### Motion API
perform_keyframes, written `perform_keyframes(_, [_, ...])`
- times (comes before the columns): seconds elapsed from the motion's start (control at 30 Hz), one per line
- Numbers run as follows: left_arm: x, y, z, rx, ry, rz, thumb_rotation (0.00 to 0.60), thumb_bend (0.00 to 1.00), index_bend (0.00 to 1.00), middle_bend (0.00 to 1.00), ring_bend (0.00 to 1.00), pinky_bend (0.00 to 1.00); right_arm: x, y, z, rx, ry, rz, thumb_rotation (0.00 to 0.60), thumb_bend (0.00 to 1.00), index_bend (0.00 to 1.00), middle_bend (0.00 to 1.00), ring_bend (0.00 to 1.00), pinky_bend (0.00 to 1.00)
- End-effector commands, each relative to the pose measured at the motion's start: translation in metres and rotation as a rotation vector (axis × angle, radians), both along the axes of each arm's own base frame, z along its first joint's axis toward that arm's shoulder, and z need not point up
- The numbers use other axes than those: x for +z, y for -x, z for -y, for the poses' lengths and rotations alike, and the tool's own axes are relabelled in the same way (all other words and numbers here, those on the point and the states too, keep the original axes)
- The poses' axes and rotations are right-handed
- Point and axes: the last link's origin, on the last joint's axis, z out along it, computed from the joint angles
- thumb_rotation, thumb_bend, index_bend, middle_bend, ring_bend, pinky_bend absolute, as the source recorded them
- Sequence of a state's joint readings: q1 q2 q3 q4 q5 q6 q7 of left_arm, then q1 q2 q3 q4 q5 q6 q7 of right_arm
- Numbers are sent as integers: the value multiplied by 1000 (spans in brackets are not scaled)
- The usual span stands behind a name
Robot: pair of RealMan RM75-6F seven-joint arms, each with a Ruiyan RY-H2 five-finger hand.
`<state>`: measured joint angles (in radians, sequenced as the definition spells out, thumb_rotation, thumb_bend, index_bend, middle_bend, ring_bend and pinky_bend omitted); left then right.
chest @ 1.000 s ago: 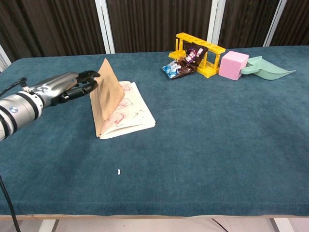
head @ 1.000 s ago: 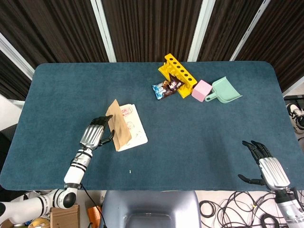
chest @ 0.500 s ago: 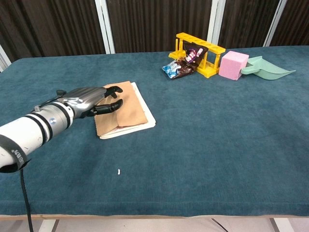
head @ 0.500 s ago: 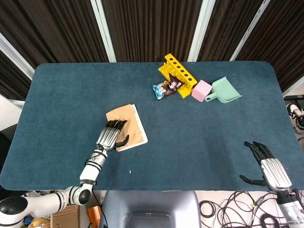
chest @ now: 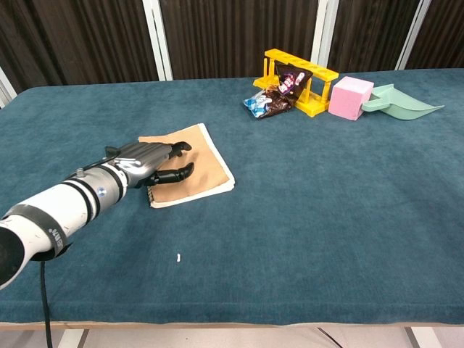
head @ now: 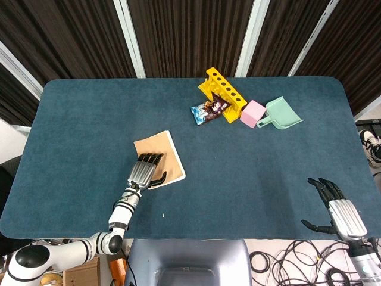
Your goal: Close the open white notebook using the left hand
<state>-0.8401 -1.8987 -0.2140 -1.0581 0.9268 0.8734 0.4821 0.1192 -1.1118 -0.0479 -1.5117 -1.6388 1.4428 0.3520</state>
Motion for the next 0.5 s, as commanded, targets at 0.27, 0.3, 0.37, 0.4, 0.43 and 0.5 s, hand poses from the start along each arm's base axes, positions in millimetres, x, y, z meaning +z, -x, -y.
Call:
perform_keyframes(0.27, [16,-6,0,-31,-48,47,0,414,67,120,66,118,3,2,-1,-6,11,0,600,0,74,129,30,82])
perform_keyframes(0.3, [21,-6,1,-36,-63,59,0,413,67,119,66,118,4,2,-1,-7,12,0,600,0,73,129,30,82])
perform_keyframes(0.37, [61,2,2,-56,-188,121,0,413,67,120,68,117,6,4,-1,-14,16,-17,600,0,73,129,30,82])
perform_keyframes(0.4, [78,10,8,-70,-226,130,0,413,67,122,74,117,7,5,0,-19,17,-25,600,0,72,130,29,82])
perform_keyframes(0.43, [92,18,13,-79,-257,128,22,414,68,126,82,117,7,6,1,-24,18,-33,600,0,68,130,29,82])
perform_keyframes(0.5, [124,41,23,-86,-345,77,165,415,68,137,89,117,9,7,4,-30,21,-45,600,0,58,130,29,82])
